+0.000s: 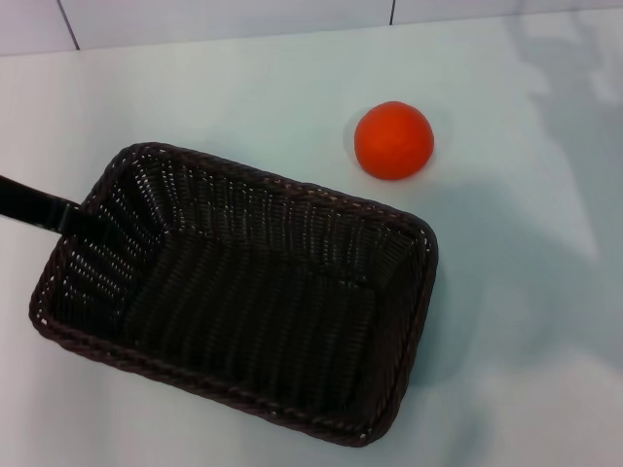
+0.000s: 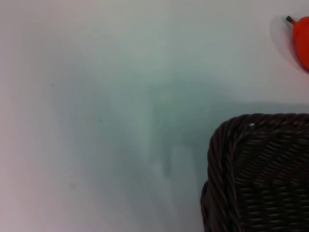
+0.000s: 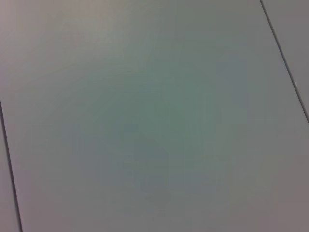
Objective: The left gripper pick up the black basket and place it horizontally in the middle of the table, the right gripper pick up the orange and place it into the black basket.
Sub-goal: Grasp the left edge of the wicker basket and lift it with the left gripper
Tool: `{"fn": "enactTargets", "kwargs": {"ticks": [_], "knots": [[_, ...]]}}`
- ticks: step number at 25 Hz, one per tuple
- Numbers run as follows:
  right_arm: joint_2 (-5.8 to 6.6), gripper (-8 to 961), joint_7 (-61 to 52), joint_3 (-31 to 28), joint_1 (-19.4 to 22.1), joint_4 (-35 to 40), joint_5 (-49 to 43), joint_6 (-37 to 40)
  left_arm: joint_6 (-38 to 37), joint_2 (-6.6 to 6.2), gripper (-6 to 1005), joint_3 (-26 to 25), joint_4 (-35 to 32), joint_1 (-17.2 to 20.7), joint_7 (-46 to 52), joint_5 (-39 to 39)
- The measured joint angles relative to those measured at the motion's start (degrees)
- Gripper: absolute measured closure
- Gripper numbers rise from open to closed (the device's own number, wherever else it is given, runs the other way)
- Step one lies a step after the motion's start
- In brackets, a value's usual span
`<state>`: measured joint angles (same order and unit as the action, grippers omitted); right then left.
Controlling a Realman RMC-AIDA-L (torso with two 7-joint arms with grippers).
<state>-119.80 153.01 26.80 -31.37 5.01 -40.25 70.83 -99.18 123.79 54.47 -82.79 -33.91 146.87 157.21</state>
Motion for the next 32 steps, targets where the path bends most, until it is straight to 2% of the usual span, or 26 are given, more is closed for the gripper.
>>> {"fn": "enactTargets", "kwargs": {"ticks": [11,13,19,27,30,32], "knots": [[0.01,85,0.00,-0.17,0.33,0.00,0.00,-0.62,0.63,0.02,281,2.00,2.58,-0.16,0.37,0.16],[0.01,85,0.00,-0.22,0.34,0.00,0.00,-0.72,0.52,-0.01,392,2.02,3.30,-0.30,0.48,0.18],[0.00,86,0.00,-0.27,0.35,0.00,0.00,-1.04,0.49,0.04,594,1.54,3.46,-0.08,0.52,-1.17],[0.07,86,0.00,-0.63,0.43,0.07,0.00,-1.11,0.30,0.05,758,-0.10,2.72,0.23,1.12,-2.23],[0.15,86,0.00,-0.92,0.52,0.23,0.00,-1.06,0.22,0.01,820,-3.50,2.67,0.25,1.13,-4.70],[0.17,86,0.00,-0.94,0.53,0.32,0.00,-1.15,-0.37,-0.11,826,-6.75,2.71,0.34,1.07,-7.35]]}}
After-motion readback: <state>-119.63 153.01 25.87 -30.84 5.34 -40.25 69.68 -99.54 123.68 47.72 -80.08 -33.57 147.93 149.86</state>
